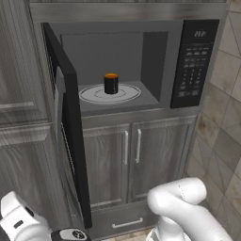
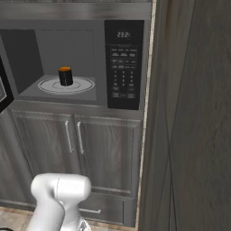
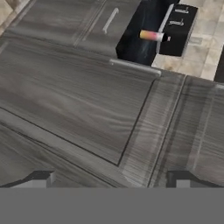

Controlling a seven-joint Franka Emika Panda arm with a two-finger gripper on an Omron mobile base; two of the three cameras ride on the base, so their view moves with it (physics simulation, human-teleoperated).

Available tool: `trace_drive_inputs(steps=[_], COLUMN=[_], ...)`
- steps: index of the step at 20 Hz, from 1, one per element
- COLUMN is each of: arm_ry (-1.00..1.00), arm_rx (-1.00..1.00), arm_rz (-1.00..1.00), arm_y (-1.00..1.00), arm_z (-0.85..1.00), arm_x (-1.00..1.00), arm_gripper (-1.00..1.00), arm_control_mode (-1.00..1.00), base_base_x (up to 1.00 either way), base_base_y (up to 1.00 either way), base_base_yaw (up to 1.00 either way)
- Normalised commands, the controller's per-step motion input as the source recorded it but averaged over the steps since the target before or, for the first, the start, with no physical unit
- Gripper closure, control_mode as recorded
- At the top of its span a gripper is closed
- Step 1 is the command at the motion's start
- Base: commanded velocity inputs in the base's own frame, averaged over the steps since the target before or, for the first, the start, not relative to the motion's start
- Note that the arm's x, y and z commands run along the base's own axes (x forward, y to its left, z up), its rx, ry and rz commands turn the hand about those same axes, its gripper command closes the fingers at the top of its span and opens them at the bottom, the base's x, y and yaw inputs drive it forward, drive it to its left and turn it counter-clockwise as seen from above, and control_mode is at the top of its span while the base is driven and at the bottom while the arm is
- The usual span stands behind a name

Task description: Place the microwavable item in the microwave. Then, close the microwave door and press the start button.

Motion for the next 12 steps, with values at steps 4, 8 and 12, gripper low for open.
trace_drive_inputs(steps=[4, 8, 12], arm_ry=[0.03, 0.05, 0.0], arm_rx=[0.0, 0.0, 0.0], arm_rz=[0.0, 0.0, 0.0], arm_y=[-0.65, -0.92, -1.0], arm_z=[0.02, 0.18, 0.39], arm_x=[0.38, 0.26, 0.06], arm_gripper=[-1.0, -1.0, -1.0], arm_control_mode=[-1.0, -1.0, -1.0], base_base_x=[0.0, 0.0, 0.0], base_base_y=[0.0, 0.0, 0.0], base_base_yaw=[0.0, 0.0, 0.0])
